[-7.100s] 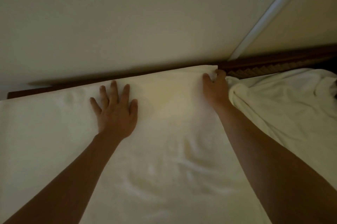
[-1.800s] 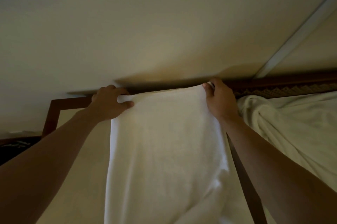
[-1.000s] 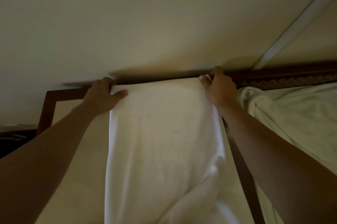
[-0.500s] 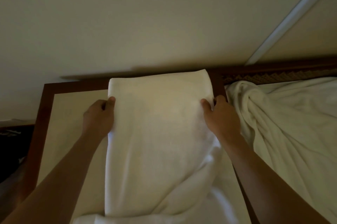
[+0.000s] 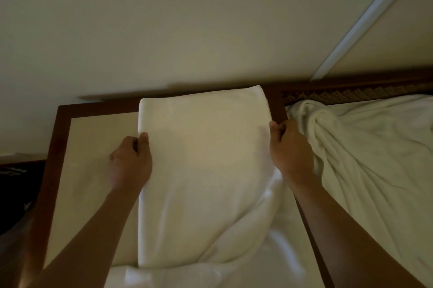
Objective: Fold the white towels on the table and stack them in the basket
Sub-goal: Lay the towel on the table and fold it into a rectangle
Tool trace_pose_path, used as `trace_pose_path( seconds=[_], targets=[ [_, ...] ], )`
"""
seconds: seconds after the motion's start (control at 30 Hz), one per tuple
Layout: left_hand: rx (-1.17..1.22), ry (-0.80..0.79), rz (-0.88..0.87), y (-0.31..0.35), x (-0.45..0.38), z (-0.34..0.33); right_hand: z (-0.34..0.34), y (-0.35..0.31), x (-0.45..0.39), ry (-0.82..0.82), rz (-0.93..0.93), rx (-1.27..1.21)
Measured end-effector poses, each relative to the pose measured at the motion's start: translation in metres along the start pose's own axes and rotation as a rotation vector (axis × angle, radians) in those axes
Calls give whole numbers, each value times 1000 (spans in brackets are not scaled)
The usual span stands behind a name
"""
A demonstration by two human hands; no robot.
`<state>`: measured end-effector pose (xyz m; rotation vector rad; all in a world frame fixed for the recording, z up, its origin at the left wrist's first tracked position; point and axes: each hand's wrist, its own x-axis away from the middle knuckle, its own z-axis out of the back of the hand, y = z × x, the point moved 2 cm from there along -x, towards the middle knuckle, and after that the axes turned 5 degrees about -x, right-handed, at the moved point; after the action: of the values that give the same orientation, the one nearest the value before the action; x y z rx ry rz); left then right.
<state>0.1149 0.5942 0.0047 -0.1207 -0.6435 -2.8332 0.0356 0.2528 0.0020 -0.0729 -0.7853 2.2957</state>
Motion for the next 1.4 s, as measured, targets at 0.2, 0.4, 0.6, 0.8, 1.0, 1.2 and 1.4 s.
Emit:
trace_pose_path(
  seconds=[0.2, 0.4, 0.6, 0.8, 1.0, 1.2, 1.4],
  targets=[
    [-29, -57, -25, -15, 30, 2, -3, 10, 37, 54, 189, 81],
    [-20, -8, 75, -31, 14, 23, 10, 22, 27, 57, 165, 95],
    [-64, -212, 27, -25, 32, 9, 7, 1, 40, 190, 274, 175],
    [141, -298, 87, -21, 29, 12, -56, -54, 111, -297, 720, 299],
    [27, -195, -80, -13, 11, 7, -104, -76, 191, -637, 1057, 348],
    [-9, -112, -197, -12, 8, 1, -113, -63, 200, -614, 1089, 361],
    [20, -109, -129, -13, 13, 7, -94, -77, 181, -816, 953, 177]
  ],
)
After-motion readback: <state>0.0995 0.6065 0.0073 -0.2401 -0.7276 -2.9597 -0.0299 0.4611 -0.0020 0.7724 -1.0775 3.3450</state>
